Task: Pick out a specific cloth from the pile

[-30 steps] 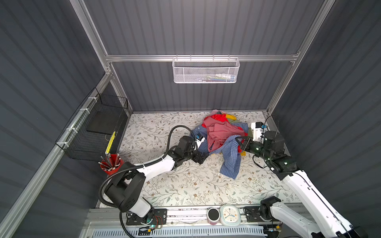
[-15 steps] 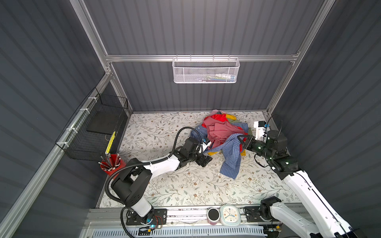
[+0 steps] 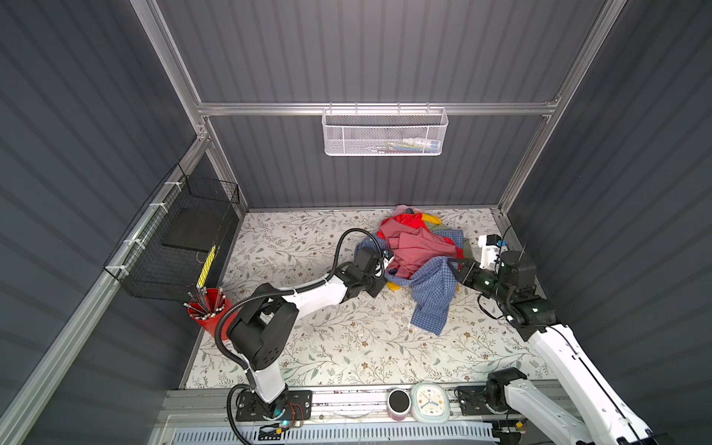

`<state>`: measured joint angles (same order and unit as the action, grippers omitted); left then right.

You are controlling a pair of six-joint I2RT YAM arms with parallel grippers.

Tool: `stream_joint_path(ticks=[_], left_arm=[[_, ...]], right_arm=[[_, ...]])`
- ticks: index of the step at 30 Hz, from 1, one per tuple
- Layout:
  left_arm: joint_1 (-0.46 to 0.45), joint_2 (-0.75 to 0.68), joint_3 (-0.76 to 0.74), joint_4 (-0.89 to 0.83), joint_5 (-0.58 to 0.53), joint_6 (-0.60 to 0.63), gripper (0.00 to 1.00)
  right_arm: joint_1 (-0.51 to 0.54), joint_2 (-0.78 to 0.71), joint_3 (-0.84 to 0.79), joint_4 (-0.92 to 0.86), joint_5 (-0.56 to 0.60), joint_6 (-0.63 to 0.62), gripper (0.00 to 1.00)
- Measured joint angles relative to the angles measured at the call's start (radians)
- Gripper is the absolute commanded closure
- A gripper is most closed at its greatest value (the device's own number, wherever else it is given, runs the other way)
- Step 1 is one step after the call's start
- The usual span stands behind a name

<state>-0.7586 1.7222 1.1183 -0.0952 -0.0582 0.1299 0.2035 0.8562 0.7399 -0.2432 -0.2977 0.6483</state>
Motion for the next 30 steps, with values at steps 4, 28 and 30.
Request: stream_joint_path(ticks=[4,28,30], left_arm=[[0.0,-0.072,0.075,-0.08,-0.018,0.017,1.0],[-0.007,0.008,0.855,-0.525,-0.179,0.098,1.0],[-0.007,0.047,0.925,-0.553,-0.19,0.102,1.0]], right_arm=[[0.0,0.006,-0.082,0.027,0.008,0.008,0.36],[-0.001,0.247,-0.119,0.172,-0.027,-0.043,0.14],[-0.001,0.275,-0.119,0.183,-0.032,-0.051,0.13]])
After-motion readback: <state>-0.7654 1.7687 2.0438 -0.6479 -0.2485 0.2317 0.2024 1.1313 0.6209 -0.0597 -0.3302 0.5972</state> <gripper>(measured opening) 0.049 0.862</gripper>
